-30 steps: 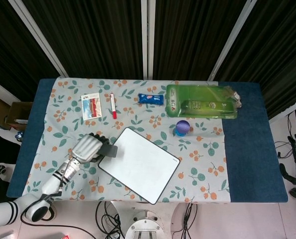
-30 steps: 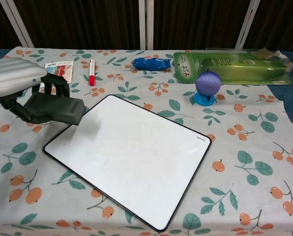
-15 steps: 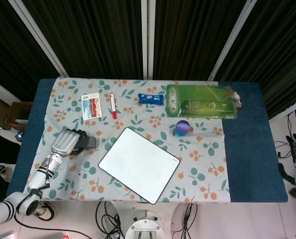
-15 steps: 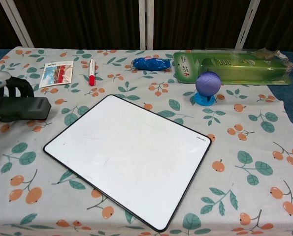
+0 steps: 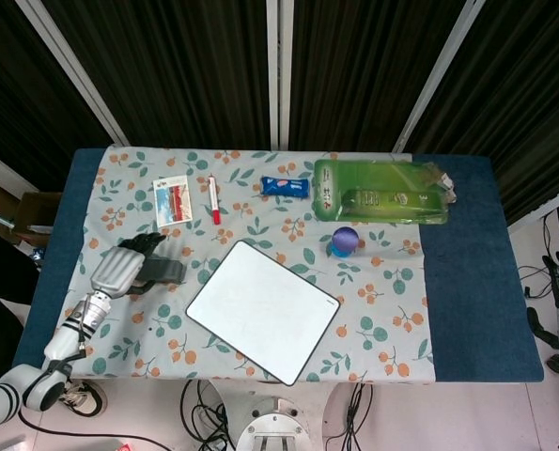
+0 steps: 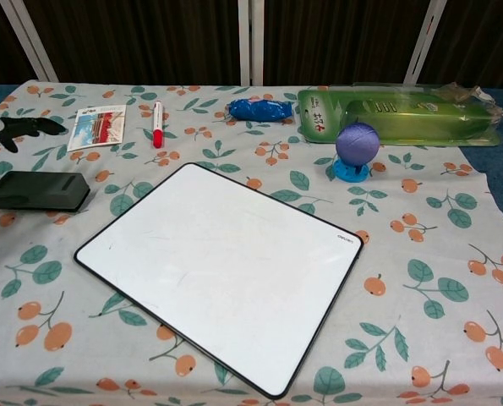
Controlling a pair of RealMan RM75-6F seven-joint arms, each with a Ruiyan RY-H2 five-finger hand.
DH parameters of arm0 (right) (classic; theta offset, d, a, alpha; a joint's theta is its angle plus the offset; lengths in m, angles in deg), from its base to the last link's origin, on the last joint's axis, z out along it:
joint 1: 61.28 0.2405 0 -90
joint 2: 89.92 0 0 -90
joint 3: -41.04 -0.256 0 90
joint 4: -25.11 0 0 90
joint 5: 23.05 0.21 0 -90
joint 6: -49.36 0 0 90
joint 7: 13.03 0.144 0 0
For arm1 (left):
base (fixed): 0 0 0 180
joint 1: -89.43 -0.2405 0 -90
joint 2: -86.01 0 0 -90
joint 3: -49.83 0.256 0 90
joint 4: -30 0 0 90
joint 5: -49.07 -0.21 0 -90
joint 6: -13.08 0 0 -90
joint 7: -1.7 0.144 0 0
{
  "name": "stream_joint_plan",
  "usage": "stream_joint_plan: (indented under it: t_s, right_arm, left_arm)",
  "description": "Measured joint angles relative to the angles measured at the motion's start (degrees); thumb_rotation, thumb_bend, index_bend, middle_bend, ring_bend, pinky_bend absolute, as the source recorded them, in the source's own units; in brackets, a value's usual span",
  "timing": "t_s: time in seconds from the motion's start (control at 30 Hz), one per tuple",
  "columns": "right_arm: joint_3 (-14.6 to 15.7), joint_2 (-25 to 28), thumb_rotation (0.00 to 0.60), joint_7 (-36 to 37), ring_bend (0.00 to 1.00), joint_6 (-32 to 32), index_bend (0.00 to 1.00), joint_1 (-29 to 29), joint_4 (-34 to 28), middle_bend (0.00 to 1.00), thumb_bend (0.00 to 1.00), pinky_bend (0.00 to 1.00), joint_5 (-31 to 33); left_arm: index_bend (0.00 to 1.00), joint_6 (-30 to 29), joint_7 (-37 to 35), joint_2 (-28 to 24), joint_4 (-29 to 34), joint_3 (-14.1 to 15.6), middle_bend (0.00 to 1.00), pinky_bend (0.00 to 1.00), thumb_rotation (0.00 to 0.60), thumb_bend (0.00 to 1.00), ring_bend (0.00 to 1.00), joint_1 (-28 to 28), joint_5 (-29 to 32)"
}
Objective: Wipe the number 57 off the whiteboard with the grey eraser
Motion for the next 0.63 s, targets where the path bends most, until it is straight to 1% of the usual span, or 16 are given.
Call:
stream_joint_plan:
  t_s: [0.17, 0.33, 0.4, 0.5, 0.63]
  right_arm:
    - [0.1, 0.0, 0.600, 0.2, 0.00, 0.4, 0.00, -0.3, 0.1, 0.00, 0.30, 0.00, -0.3]
    - [0.1, -0.6, 0.600, 0.9, 0.00, 0.4, 0.00, -0.3, 1.4, 0.00, 0.30, 0.00, -0.2]
    - [0.1, -0.9, 0.600, 1.1, 0.00, 0.2, 0.00, -0.2, 2.0, 0.00, 0.30, 0.00, -0.2]
    - [0.2, -1.4, 0.600, 1.2, 0.00, -0.2, 0.00, 0.0, 2.2, 0.00, 0.30, 0.00, -0.3]
    - [0.2, -1.8, 0.600, 0.2, 0.00, -0.3, 0.00, 0.4, 2.0, 0.00, 0.30, 0.00, -0.8]
  left_arm:
    - [0.07, -5.2, 0.4, -1.9, 2.9, -0.5, 0.08, 0.23, 0.600, 0.24, 0.10, -2.9, 0.2]
    - [0.07, -14.0, 2.5, -4.7, 6.7, -0.7, 0.08, 0.23, 0.592, 0.22, 0.08, -9.5, 1.8]
    - [0.07, -16.7, 3.5, -6.5, 8.5, -0.8, 0.08, 0.23, 0.564, 0.19, 0.08, -12.7, 3.2]
    - [0.07, -19.5, 4.6, -9.2, 10.8, -0.8, 0.08, 0.23, 0.551, 0.13, 0.08, -16.1, 4.7]
    - [0.07, -22.0, 5.3, -11.4, 12.1, -1.2, 0.08, 0.23, 0.541, 0.11, 0.08, -18.7, 5.4]
